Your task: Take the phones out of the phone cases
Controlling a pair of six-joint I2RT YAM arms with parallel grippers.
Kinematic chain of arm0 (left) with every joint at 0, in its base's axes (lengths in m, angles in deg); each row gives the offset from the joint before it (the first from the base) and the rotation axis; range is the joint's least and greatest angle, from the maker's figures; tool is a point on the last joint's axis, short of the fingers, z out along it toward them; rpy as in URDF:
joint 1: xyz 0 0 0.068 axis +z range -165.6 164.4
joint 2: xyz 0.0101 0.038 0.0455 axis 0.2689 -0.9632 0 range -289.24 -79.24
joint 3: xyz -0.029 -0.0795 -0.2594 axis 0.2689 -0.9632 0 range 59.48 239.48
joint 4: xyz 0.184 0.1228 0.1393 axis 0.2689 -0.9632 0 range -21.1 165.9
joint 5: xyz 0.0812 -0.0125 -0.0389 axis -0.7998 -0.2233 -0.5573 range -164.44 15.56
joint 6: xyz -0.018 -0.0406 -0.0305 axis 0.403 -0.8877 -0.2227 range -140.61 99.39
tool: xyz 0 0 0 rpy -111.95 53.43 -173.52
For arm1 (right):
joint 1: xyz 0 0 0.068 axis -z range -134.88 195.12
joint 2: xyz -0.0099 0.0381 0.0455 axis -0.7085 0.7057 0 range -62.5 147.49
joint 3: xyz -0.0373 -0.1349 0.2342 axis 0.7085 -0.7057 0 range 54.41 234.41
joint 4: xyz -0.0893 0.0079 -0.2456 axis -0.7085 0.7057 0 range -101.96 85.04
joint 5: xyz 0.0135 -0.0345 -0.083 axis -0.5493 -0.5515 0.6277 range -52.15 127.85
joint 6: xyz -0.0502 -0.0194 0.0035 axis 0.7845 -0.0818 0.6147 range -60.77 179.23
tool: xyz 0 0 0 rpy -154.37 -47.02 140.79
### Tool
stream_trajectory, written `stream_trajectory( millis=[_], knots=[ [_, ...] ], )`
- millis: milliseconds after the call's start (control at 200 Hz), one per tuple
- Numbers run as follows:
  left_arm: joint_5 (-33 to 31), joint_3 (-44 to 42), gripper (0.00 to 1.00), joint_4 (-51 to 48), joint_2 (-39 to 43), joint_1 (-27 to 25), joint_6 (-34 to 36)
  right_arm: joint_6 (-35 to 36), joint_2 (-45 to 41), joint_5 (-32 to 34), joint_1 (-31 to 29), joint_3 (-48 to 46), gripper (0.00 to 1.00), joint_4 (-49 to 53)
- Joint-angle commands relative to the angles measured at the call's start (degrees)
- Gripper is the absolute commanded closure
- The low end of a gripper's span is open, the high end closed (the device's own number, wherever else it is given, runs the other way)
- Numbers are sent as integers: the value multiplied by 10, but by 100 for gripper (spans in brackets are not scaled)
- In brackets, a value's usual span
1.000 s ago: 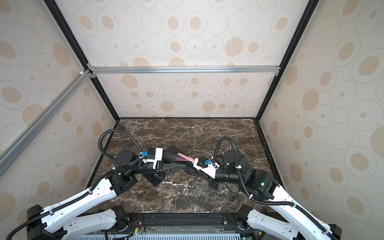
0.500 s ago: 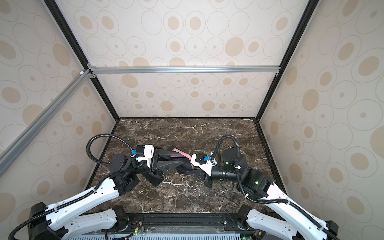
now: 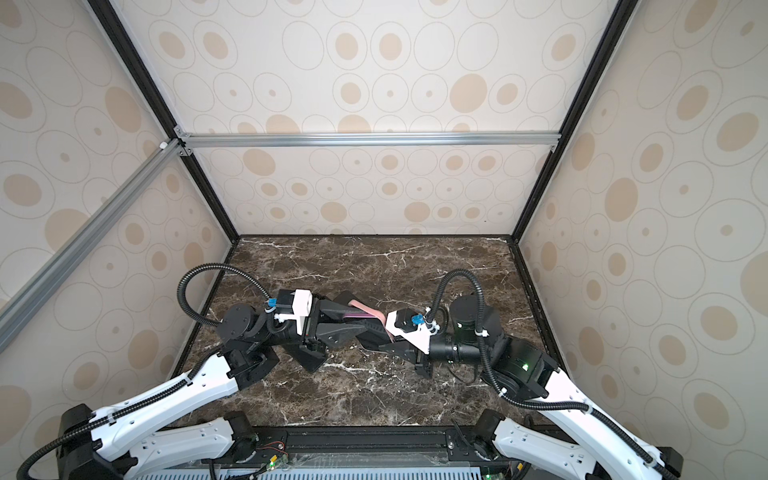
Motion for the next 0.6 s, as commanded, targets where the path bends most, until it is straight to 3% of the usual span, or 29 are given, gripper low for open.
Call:
stream_trajectory(
  millis=[0,390,595],
  knots=[
    [91,-15,76,-159,-41,-5,21,30,-23,-26,-2,84,100,-144],
    [107,-2,77,-160,-58,-2,27,52,-22,-31,-2,114,100,-93],
    [68,4,91,-151,-45,-1,43,16,-20,-29,-2,81,100,-115]
  ],
)
